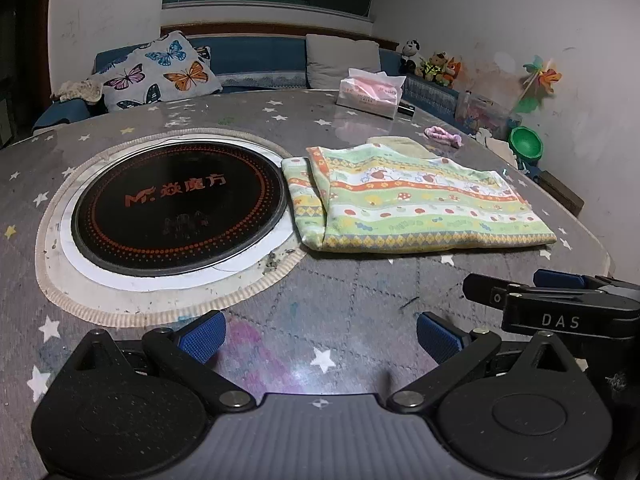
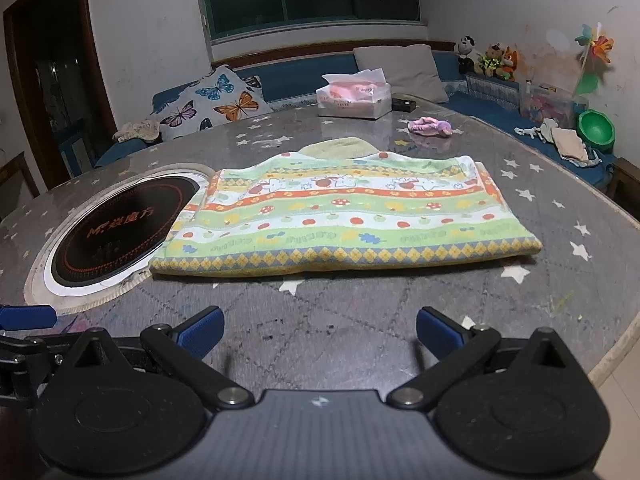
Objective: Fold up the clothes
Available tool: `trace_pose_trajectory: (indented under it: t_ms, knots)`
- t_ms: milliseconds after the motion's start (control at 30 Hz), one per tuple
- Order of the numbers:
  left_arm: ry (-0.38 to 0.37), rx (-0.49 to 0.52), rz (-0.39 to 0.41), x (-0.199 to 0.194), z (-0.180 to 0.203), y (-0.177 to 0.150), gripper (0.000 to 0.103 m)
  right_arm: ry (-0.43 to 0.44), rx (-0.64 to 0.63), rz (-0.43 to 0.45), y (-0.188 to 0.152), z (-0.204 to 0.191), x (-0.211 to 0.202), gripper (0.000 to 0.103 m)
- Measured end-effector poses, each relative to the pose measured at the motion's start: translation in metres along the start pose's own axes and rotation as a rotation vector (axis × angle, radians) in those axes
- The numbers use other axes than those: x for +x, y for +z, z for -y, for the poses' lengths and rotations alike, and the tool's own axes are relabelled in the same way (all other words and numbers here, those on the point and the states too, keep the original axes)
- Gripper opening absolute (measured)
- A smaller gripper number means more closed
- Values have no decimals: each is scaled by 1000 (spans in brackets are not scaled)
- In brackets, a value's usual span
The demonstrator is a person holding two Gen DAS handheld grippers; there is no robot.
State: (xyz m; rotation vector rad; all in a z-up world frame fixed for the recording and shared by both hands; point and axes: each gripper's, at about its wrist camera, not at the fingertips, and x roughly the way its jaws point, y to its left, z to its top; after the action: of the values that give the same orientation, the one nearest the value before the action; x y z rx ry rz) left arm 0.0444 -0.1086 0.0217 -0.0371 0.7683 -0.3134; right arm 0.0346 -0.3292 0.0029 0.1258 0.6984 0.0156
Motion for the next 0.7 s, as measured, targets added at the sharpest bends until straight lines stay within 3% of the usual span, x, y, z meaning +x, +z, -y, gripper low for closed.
trace_pose_trajectory:
  t_ms: [700]
  knots:
    - [4, 15, -11, -3, 9, -9, 103, 12, -2, -4, -5, -4, -6, 103]
